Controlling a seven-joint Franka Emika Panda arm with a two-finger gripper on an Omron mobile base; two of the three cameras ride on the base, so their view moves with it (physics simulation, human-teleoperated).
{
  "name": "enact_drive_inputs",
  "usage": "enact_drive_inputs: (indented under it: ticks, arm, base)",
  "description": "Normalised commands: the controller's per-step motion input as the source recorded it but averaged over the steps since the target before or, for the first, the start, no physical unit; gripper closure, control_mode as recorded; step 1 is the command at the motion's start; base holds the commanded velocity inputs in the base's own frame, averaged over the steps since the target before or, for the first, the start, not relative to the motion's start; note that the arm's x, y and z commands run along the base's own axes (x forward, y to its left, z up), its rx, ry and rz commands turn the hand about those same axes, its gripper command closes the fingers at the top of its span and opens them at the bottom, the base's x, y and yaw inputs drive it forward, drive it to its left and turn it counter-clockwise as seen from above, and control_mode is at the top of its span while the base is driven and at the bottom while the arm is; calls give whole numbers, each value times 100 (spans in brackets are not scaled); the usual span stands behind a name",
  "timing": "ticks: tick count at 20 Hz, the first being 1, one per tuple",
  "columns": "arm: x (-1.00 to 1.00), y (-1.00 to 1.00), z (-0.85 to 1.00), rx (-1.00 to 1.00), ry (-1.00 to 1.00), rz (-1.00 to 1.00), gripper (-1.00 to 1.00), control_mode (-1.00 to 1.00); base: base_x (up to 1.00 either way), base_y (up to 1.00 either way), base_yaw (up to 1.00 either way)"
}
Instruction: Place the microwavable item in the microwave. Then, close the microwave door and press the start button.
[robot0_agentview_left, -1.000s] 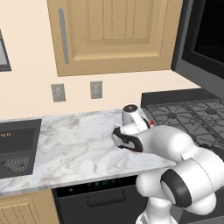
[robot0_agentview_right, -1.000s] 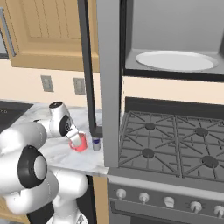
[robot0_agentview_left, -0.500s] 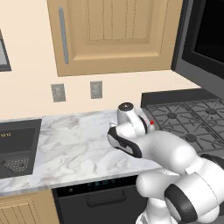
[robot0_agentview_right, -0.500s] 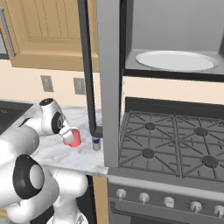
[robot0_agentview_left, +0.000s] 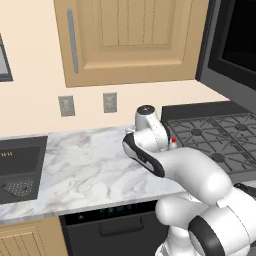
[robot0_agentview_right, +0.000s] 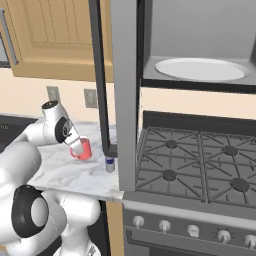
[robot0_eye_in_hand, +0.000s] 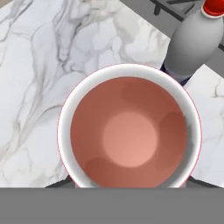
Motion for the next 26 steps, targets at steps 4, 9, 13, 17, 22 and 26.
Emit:
enact_drive_inputs:
  ticks: [4,9,13,17,22,26]
  arm:
    - [-12,0,20,0,-2,3,100,-100]
    - [-28,0,32,0,-7,4,100,-100]
    - [-30,0,48,0,-5,5,100,-100]
    - [-35,-3,54,2,0,5,100,-100]
    - [-34,-8,47,3,0,7,100,-100]
    - [-34,-27,29,4,0,8,100,-100]
  base:
    - [0,0,0]
    - [0,0,0]
    - [0,0,0]
    - [0,0,0]
    - [0,0,0]
    - [0,0,0]
